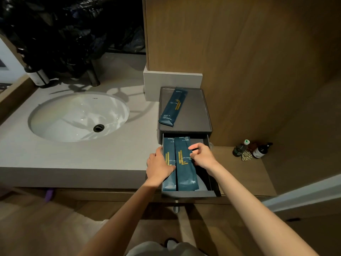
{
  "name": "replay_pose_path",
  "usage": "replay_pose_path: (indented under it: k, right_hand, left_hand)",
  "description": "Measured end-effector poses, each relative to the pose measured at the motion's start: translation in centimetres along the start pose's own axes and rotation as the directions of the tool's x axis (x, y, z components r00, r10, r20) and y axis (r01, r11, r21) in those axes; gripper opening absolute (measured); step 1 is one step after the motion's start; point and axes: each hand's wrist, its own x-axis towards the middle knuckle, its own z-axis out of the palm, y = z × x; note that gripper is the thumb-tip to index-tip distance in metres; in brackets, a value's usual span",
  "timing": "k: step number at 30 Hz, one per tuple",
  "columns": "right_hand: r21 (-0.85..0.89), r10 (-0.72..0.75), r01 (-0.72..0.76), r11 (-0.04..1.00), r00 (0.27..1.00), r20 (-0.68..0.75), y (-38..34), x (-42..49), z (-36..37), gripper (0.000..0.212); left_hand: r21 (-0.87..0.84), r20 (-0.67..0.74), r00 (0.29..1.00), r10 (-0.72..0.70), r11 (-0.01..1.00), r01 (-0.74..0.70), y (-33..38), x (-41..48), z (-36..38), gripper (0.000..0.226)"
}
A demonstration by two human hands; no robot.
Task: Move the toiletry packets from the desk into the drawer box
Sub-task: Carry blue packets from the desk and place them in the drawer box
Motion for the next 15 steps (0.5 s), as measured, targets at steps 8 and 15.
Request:
replay_pose_path:
  k: [8,15]
  right_hand:
    - [-0.12,-0.084,0.074,0.99,0.993,-0.082,0.7,0.2,1.5,0.019]
    - [-0.333,-0.319,0.295,0.895,0.948,-0.017,1.0,-0.5,1.6,0.038]
  left_hand:
    - [-0.083,0.016,1.0,-0.003,0.997,0.004,-0.3,0.3,0.3,0.082]
    - [-0.129,0.016,1.0,0.002,0.992,0.0,-0.6,0.2,0.3,0.079]
